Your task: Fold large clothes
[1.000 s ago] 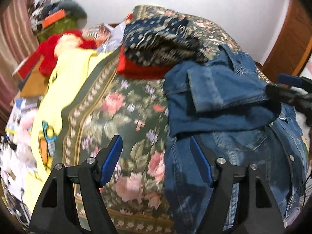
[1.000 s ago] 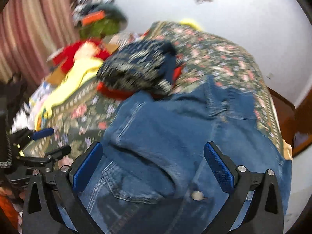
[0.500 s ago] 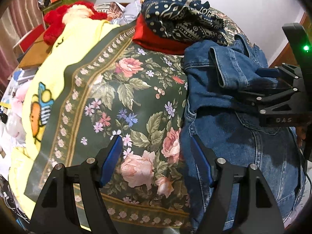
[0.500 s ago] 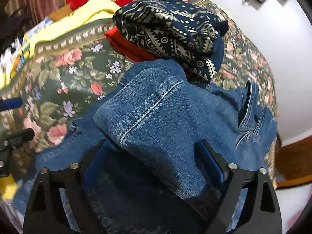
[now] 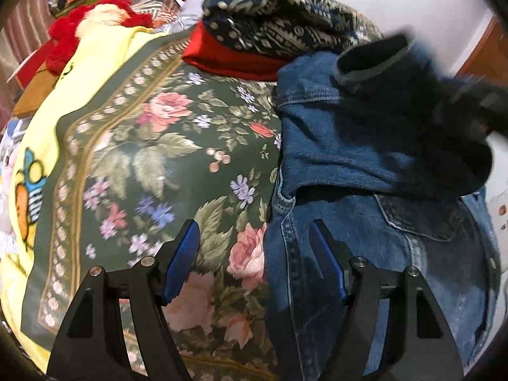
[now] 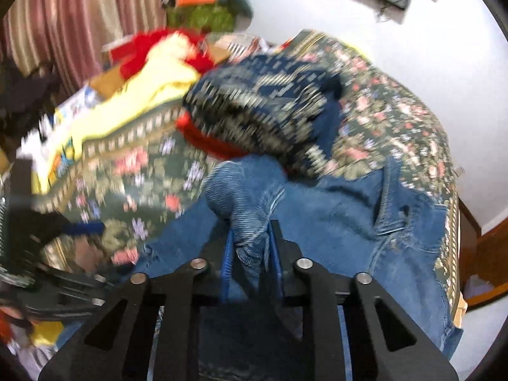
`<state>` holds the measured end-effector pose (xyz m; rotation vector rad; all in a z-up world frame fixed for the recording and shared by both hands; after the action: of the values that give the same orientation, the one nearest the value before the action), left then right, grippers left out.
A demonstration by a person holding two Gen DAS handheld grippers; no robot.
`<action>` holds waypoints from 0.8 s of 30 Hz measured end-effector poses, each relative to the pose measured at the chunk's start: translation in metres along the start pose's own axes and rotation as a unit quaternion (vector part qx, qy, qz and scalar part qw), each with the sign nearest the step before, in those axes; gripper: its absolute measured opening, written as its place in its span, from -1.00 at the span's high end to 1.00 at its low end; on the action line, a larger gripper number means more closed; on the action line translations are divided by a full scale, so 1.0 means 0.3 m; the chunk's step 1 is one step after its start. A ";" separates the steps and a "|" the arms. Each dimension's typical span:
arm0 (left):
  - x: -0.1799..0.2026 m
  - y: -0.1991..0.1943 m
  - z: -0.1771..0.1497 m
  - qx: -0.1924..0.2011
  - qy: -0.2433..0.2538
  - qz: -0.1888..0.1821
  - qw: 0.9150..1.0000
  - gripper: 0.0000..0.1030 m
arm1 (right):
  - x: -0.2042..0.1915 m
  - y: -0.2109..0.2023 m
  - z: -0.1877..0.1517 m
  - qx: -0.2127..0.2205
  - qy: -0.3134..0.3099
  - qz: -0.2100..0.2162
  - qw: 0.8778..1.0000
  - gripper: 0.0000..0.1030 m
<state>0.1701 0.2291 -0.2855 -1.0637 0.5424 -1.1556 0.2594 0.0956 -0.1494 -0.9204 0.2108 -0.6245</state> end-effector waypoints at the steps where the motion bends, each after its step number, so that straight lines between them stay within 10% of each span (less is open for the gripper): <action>1: 0.007 0.012 0.005 -0.003 0.004 -0.001 1.000 -0.37 | 0.031 -0.031 0.008 0.012 0.017 0.000 1.000 0.69; 17: 0.093 0.086 0.096 0.033 0.007 0.094 0.995 -0.39 | 0.555 -0.422 -0.105 0.129 0.219 -0.042 0.966 0.73; 24: 0.071 0.079 0.114 0.045 -0.019 0.102 0.994 -0.53 | 0.597 -0.385 -0.244 0.107 0.271 -0.023 0.956 0.73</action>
<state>0.2163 0.2232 -0.2880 -0.9280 0.5501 -0.9705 0.3247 -0.1105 -0.0855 -0.5301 0.6010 -0.9177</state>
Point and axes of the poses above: each gripper's, at about its wrist camera, not at the fingertips, and y roughly the way its jaws point, x to its right, z to its top, the point moved 2 cm from there along y, roughly the way its jaws point
